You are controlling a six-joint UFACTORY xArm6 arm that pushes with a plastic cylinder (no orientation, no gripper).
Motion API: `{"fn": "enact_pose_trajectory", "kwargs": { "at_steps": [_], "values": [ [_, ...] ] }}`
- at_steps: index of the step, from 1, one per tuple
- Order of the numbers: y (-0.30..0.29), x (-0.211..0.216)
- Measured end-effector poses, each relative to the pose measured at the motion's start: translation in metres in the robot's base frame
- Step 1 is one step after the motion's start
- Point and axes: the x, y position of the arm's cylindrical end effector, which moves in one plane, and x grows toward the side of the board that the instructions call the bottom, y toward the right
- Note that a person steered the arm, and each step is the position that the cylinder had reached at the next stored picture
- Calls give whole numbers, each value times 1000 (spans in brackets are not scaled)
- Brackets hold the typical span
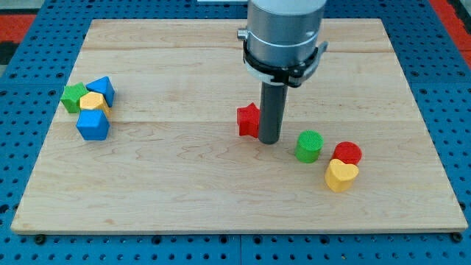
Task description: Move the red star towards the left of the yellow heart
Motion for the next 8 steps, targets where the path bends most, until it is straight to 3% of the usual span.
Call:
{"fn": "enact_pose_trajectory", "kwargs": {
  "at_steps": [2,5,6,7,8],
  "values": [
    [74,33],
    [22,-86],
    [-37,-93],
    [-52,-63],
    [-15,-34]
  ]
}}
